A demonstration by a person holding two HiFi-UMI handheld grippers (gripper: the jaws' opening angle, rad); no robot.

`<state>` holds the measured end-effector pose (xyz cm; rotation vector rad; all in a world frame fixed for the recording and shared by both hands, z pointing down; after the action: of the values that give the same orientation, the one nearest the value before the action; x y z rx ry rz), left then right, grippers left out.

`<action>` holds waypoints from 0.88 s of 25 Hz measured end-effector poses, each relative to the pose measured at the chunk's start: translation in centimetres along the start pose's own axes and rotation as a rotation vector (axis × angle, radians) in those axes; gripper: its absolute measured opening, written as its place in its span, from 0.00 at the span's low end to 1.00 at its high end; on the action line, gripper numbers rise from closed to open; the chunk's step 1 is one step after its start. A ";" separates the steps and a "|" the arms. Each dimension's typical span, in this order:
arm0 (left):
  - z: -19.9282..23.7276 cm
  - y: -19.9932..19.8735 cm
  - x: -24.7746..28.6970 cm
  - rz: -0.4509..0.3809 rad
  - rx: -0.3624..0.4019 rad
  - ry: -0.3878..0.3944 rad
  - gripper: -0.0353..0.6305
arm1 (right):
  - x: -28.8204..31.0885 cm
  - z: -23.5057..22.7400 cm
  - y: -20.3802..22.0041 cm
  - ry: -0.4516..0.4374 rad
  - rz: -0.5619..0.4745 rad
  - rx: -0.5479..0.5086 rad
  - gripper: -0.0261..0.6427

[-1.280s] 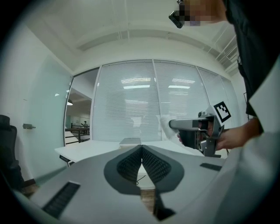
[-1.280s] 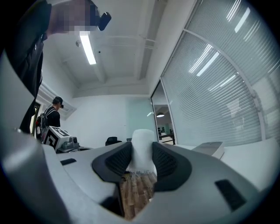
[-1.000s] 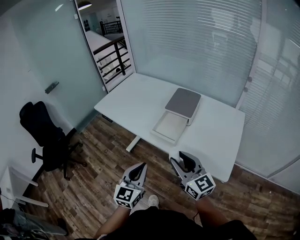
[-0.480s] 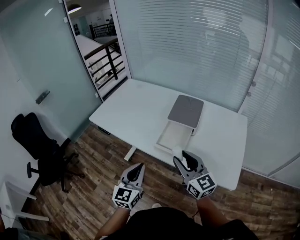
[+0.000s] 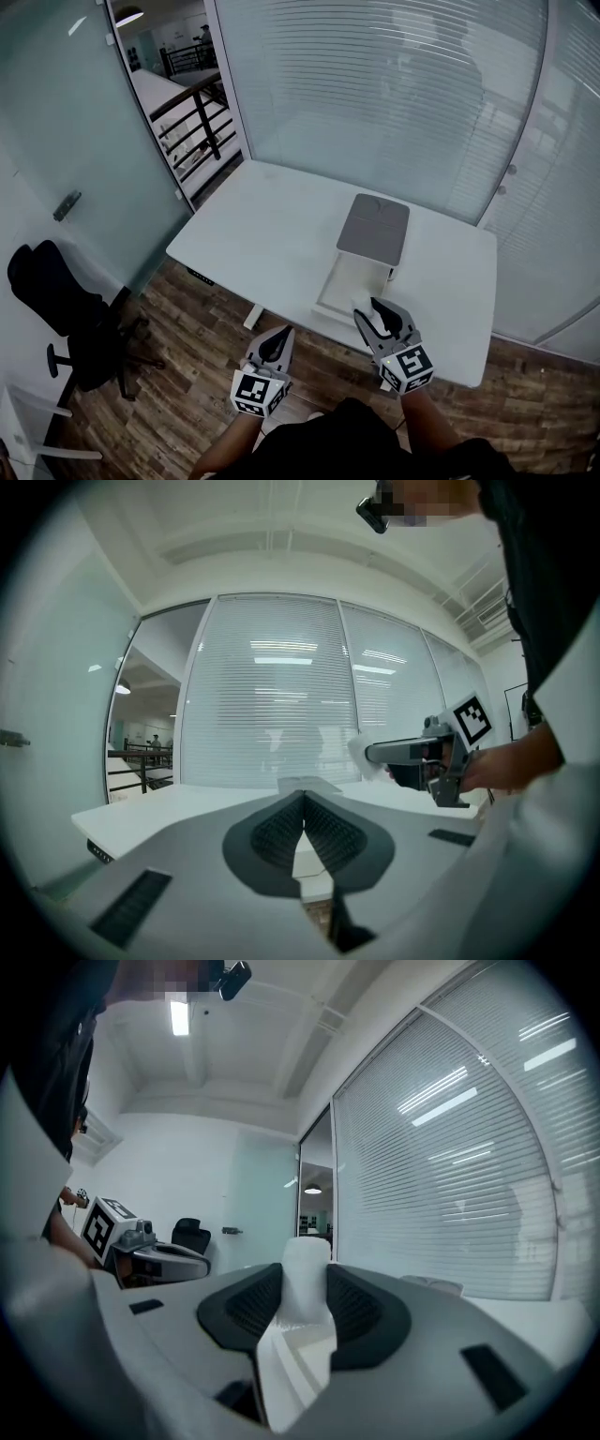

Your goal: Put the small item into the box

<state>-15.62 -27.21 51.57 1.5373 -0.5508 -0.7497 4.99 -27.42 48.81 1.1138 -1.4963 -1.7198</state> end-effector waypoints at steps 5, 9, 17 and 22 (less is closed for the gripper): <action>0.3 1.1 3.0 0.010 -0.011 0.035 0.07 | 1.2 -2.6 1.7 -0.009 0.052 -0.001 0.28; 1.0 1.9 5.5 0.017 -0.016 0.036 0.07 | 3.4 -4.2 2.6 -0.036 0.084 -0.004 0.28; 2.8 2.1 10.0 0.015 -0.003 0.034 0.07 | 7.5 -6.3 6.4 -0.132 0.266 -0.075 0.27; 3.8 2.8 12.0 0.022 -0.007 0.018 0.07 | 8.9 -7.5 9.2 -0.173 0.397 -0.123 0.27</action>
<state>-10.18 -38.82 52.63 1.5274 -0.5503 -0.7193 6.54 -40.35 55.88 0.5683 -1.5659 -1.6297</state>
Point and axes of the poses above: the fingertips, and each gripper's own axes: x forward along the fingers, z to its left, y out of its underside, the point moved 4 cm from there along -x, backward along the fingers, and after that the axes turned 13 degrees about -z, right-handed, at the moved point
